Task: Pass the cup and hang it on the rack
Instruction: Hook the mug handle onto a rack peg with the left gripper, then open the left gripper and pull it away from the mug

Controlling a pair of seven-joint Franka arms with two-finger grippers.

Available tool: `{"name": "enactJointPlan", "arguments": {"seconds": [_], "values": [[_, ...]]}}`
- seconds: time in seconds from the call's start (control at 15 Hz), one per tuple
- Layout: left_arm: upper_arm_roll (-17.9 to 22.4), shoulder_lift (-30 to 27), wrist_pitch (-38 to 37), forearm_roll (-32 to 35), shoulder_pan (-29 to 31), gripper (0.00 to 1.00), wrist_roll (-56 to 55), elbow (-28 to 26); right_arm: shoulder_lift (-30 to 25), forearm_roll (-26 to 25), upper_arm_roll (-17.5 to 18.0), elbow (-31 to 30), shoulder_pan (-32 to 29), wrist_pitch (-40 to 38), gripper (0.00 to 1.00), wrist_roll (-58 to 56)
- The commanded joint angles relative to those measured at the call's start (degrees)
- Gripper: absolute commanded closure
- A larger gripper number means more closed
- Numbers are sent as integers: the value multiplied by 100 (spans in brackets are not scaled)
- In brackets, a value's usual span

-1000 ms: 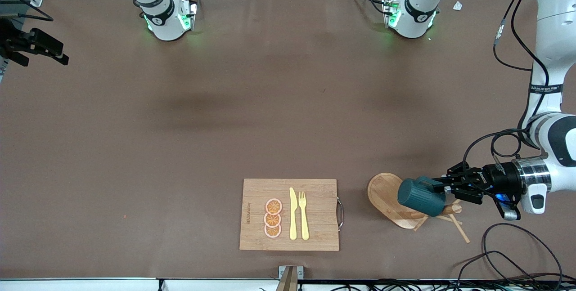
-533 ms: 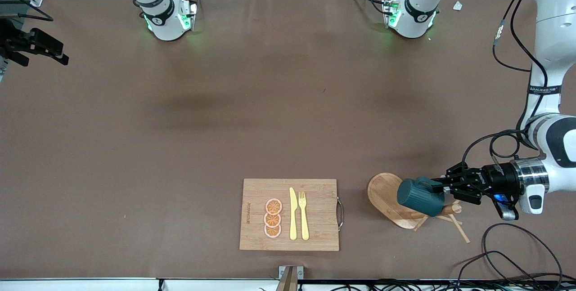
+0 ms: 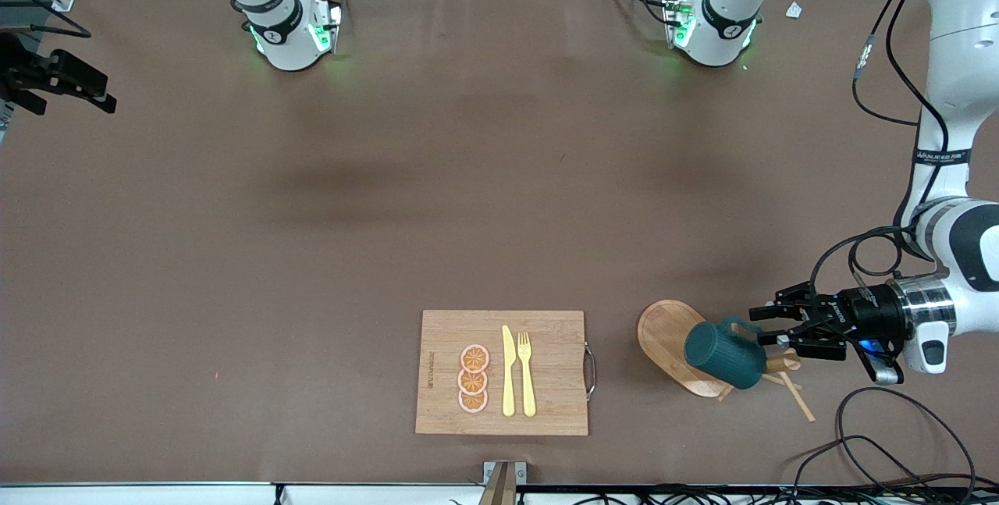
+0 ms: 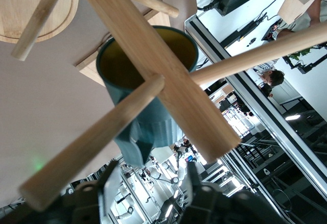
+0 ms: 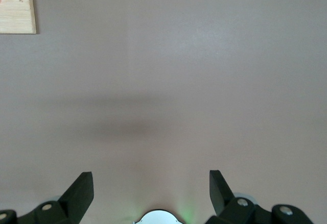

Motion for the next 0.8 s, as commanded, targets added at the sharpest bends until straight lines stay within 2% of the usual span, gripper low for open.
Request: {"name": "enactJointPlan", "arguments": {"seconds": [0.0, 0.2, 0.73], "values": [[-35, -135, 55, -99, 7, 0, -52, 0, -114, -113, 14, -106, 30, 34, 0, -38], [-17, -381, 46, 102, -37, 0, -411, 0, -114, -113, 14, -106, 30, 26, 0, -38], [-123, -1418, -164, 2878, -458, 0, -843, -9, -115, -104, 14, -115, 21, 43, 0, -38]]}}
